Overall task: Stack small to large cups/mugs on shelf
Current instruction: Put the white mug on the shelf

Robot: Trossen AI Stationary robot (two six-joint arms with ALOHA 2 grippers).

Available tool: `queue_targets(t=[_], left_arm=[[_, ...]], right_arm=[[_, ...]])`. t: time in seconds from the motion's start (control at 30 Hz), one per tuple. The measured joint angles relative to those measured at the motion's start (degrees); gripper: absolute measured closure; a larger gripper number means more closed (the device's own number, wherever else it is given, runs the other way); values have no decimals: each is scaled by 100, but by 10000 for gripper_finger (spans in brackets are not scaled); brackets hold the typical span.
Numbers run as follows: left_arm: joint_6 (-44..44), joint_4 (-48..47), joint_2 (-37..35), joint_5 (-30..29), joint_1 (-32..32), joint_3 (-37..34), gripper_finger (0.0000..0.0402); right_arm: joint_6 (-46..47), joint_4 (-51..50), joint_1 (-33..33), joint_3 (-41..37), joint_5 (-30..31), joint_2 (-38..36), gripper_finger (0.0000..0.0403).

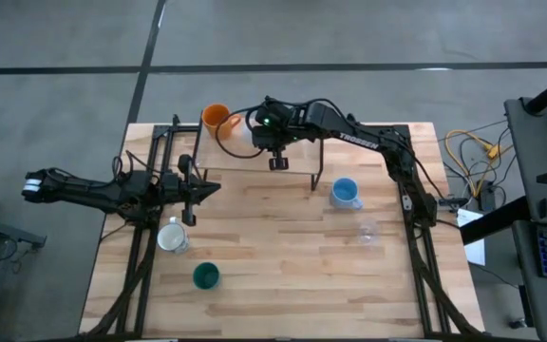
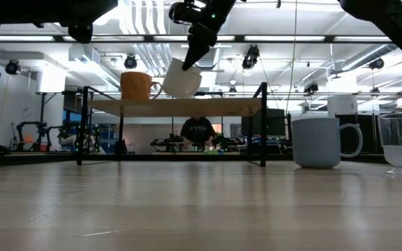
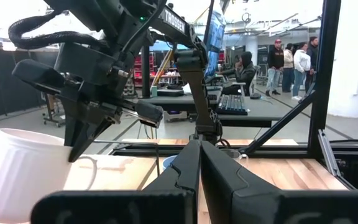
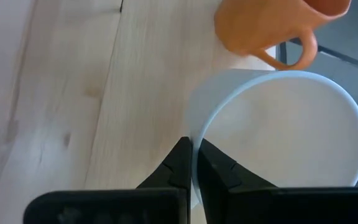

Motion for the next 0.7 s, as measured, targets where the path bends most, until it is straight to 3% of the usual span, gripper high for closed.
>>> queue_targets(t=[0.7], left_arm=[[-1, 0, 0, 0, 0, 0, 402]], right_arm=[[135, -2, -7, -76, 0, 0, 394]])
